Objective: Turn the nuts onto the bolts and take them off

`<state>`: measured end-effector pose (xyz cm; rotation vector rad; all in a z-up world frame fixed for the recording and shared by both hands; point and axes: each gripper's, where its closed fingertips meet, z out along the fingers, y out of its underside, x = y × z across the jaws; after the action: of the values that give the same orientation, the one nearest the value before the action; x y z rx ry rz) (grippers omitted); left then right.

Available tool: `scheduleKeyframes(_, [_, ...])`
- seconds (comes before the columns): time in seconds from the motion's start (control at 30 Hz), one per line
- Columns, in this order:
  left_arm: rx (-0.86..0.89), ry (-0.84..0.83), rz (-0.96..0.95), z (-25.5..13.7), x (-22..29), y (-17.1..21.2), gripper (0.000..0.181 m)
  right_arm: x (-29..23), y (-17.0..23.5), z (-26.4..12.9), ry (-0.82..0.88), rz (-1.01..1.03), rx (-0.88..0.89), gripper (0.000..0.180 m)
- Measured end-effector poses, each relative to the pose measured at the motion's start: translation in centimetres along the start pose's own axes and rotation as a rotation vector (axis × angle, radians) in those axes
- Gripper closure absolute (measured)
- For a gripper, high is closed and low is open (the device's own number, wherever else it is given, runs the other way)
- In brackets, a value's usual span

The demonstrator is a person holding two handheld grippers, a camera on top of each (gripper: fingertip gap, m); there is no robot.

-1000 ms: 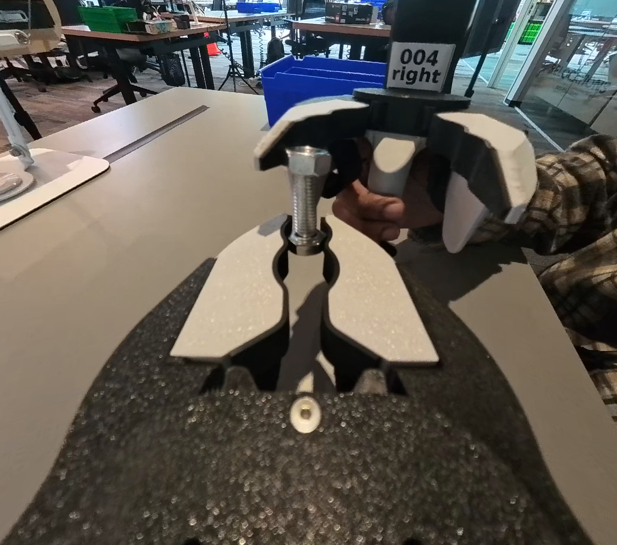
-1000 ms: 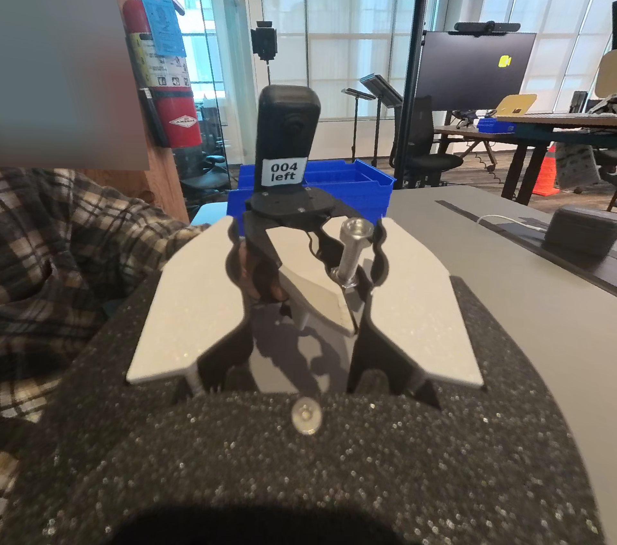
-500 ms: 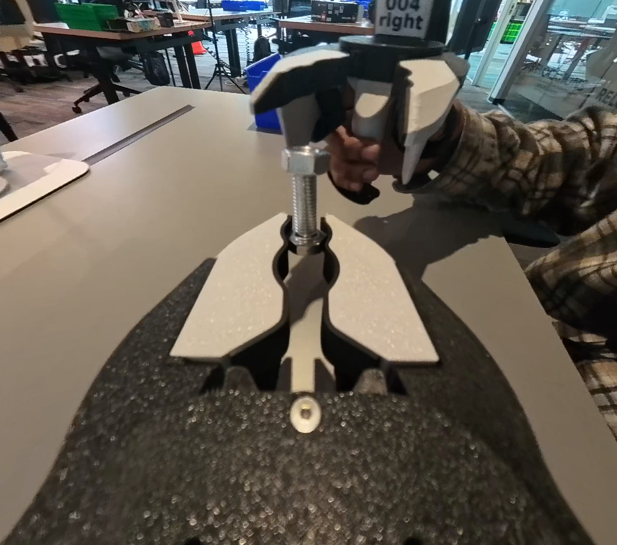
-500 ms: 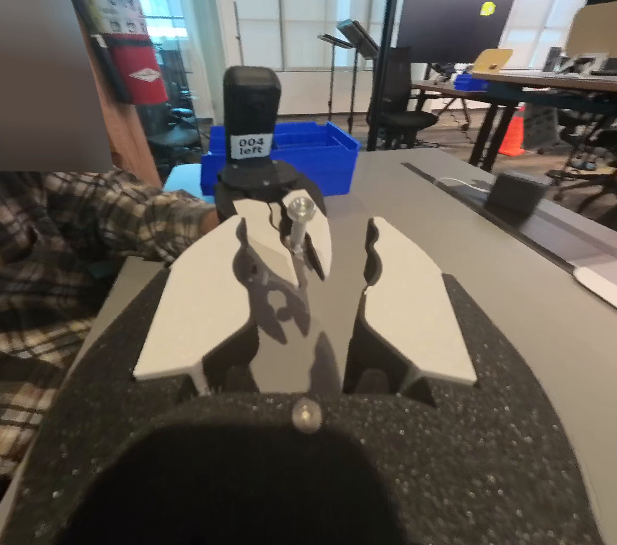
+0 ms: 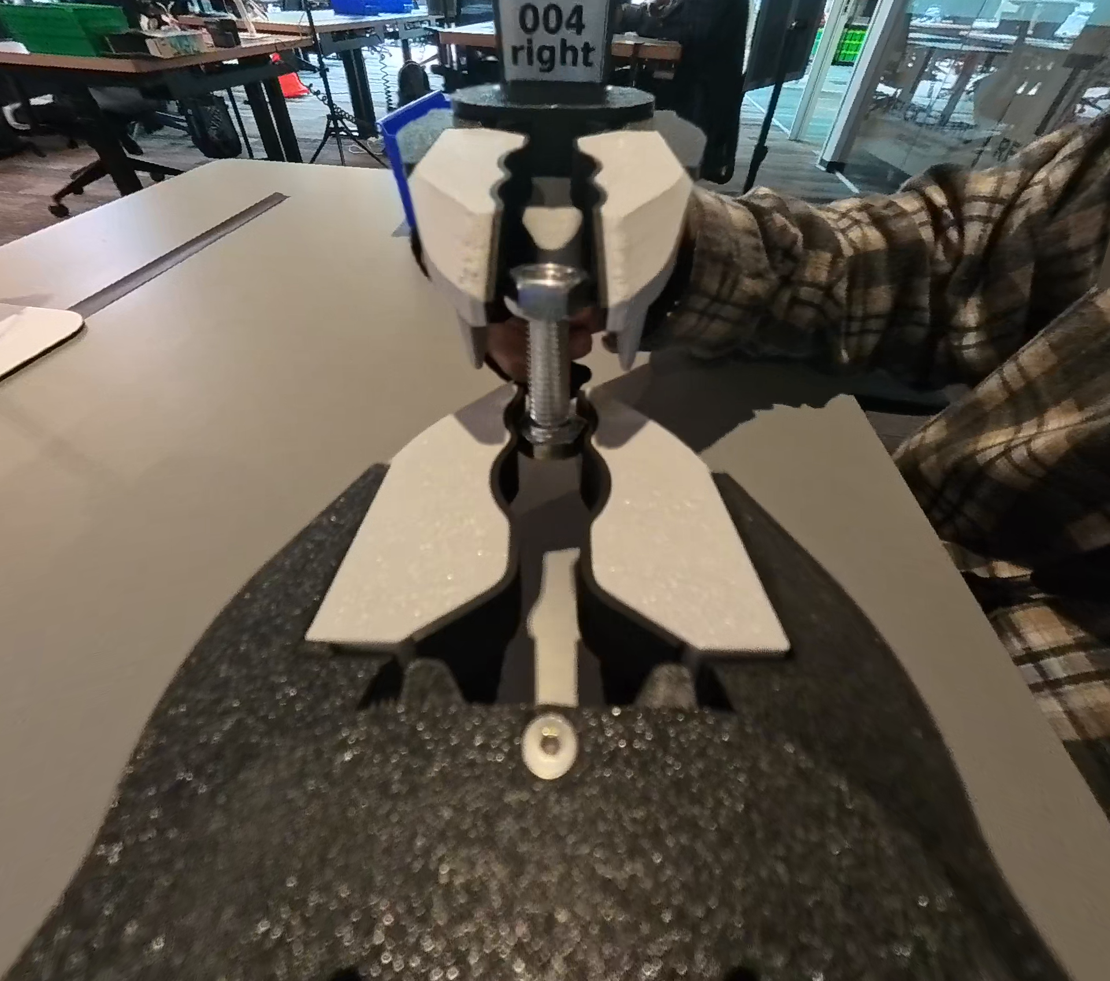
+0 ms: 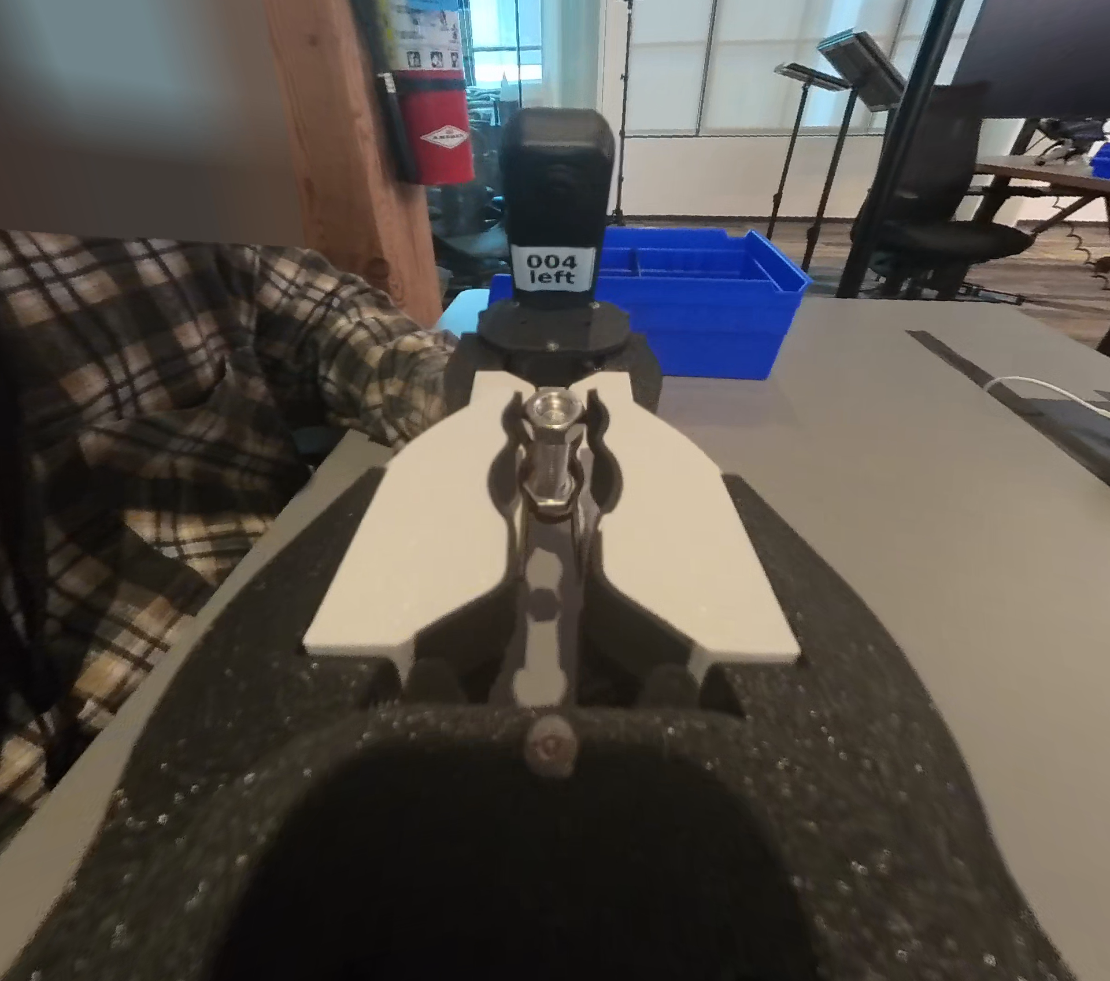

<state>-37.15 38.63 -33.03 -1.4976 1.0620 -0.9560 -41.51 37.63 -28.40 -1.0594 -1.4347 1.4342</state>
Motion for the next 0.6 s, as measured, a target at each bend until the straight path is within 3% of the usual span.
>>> scheduleKeyframes(0.4, [-0.063,-0.197,0.03,-0.3,-2.4,0.9,0.166,2.3,0.8,-0.4,0.407,0.027,0.072,0.161])
scheduleKeyframes(0.6, [-0.068,-0.185,0.008,-0.1,-2.4,1.1,0.166,2.4,0.9,-0.5,0.448,0.062,0.111,0.16])
